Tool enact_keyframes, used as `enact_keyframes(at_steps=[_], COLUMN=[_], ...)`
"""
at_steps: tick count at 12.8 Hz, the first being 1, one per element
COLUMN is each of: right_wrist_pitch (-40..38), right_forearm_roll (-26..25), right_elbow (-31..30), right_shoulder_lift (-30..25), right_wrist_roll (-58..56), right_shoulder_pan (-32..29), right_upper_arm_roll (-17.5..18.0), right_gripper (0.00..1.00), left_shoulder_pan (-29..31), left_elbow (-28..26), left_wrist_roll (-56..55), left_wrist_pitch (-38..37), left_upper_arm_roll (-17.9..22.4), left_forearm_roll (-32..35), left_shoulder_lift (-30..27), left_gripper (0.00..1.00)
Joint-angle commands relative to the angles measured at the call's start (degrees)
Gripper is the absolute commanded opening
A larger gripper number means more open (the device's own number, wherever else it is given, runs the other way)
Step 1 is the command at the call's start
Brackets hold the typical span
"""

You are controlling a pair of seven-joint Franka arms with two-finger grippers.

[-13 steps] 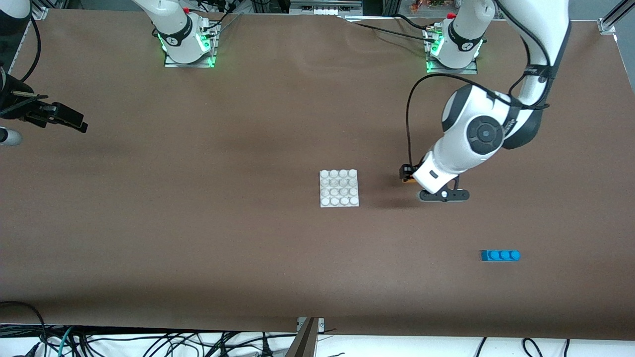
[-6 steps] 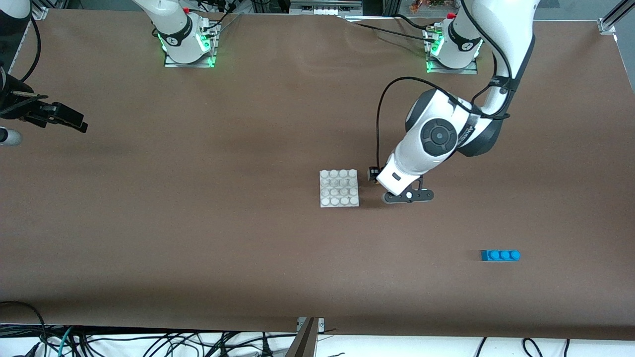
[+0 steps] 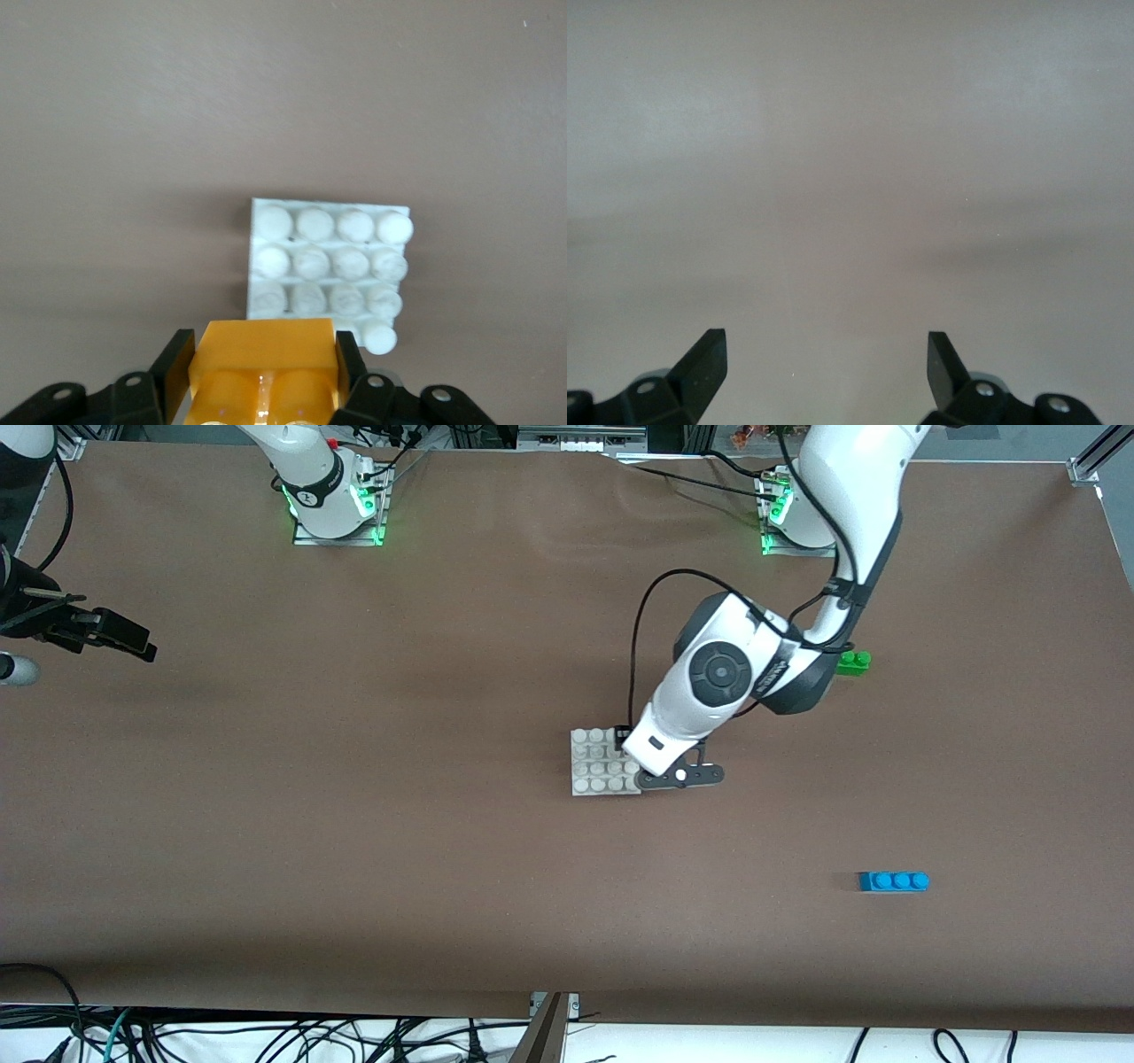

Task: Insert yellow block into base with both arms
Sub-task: 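Carry the yellow block with the left gripper over the white base plate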

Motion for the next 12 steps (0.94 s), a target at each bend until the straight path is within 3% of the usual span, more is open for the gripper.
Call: enact_keyframes(at_steps=[1,12], right_wrist_pitch=[-0.6,-0.6], right_forearm_roll=[0.0,0.0], right_elbow=[0.1,0.1], right_shoulder_lift=[-0.1,-0.2], right_wrist_roll=[0.4,0.4], right_shoulder_pan=[0.1,0.2], right_upper_arm_roll=[-0.1,-0.1], right_gripper=[1.0,1.0], left_shoulder_pan=[-3.5,-7.3], left_elbow=[4.9,8.6], left_wrist_roll=[-1.1,-3.7], left_wrist_pitch=[-1.1,1.3], left_upper_arm_roll=[2.4,4.5], left_forearm_roll=[-1.4,-1.3], left_shoulder_lift=[4.1,10.5], left_gripper=[0.0,0.0])
